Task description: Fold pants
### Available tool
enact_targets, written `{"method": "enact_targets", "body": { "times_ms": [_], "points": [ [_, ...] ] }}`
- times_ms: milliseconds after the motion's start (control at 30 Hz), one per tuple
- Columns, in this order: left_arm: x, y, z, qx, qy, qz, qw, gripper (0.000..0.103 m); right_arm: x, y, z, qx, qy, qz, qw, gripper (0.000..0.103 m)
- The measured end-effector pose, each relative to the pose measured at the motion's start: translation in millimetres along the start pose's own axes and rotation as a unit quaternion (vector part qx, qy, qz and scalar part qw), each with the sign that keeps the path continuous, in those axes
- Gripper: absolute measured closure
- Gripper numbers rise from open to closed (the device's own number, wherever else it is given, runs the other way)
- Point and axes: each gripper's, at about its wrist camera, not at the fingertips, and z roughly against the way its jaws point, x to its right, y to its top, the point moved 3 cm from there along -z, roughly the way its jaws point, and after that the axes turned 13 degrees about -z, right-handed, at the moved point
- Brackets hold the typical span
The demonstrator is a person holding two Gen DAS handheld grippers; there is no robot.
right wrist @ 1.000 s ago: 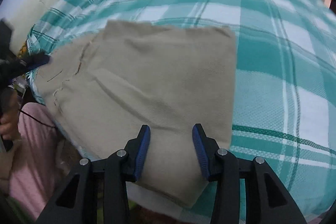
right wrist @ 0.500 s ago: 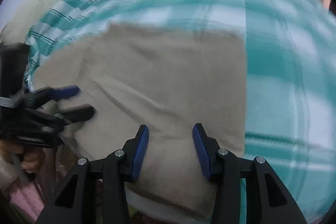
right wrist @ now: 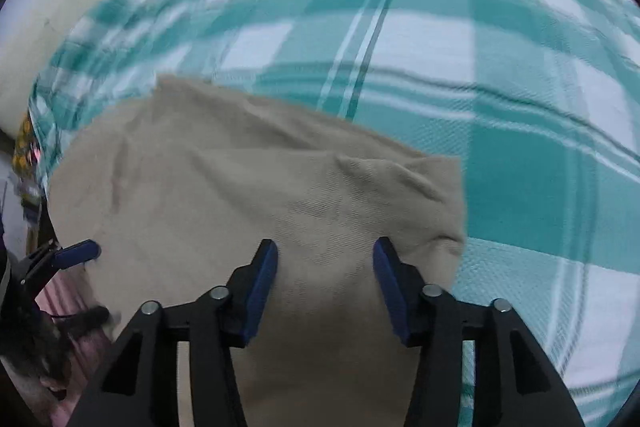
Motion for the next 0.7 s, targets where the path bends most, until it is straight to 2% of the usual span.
{"method": "enact_targets", "body": {
  "times_ms": [100, 167, 233, 367, 433, 467, 533, 567, 600, 667, 700],
  "points": [
    [-54.5, -9.0, 26.9, 0.027, -0.023, 0.083, 0.9959, 0.008, 2.2, -17.5, 56.4, 0.073, 0.014, 0.000, 0.997, 0.052],
    [-77.7, -16.7, 31.2, 0.030, -0.049, 0.118, 0.9914, 0.009, 2.6, -40.0, 80.3, 0.109, -0.021, 0.037, 0.993, 0.051],
    [-83.7, -20.6, 33.9, 0.034, -0.048, 0.128, 0.9901, 0.010, 3.2, -74.7, 100.7, 0.133, -0.055, 0.078, 0.986, 0.051],
    [-58.5, -10.2, 23.3, 0.035, -0.034, 0.088, 0.9949, 0.010, 3.9, -122.0, 109.5, 0.122, -0.043, 0.075, 0.989, 0.047],
    [-42.3, -2.6, 3.4, 0.017, 0.002, 0.053, 0.9985, 0.010, 2.6, -134.2, 97.0, 0.098, -0.050, 0.077, 0.991, 0.045],
    [-34.5, 0.6, -11.1, 0.006, 0.021, 0.037, 0.9991, 0.010, 0.6, -137.7, 88.5, 0.090, -0.069, 0.085, 0.990, 0.045],
    [-30.8, -0.4, -27.5, -0.010, 0.032, 0.035, 0.9988, 0.018, 0.8, -136.9, 77.8, 0.090, -0.093, 0.088, 0.988, 0.046],
    [-29.4, -2.2, -34.2, -0.018, 0.041, 0.032, 0.9985, 0.018, 1.9, -132.8, 73.7, 0.097, -0.103, 0.079, 0.987, 0.046],
    [-26.2, -3.2, -36.7, -0.013, 0.057, 0.018, 0.9981, 0.018, 4.7, -128.9, 67.3, 0.098, -0.124, 0.075, 0.985, 0.046],
    [-23.9, -6.1, -37.6, -0.009, 0.065, 0.007, 0.9978, 0.018, 18.3, -125.2, 56.5, 0.083, -0.191, 0.082, 0.975, 0.045],
    [-24.1, -7.0, -37.7, -0.008, 0.064, 0.007, 0.9979, 0.017, 25.9, -125.1, 61.7, 0.088, -0.185, 0.069, 0.976, 0.040]
  ]
}}
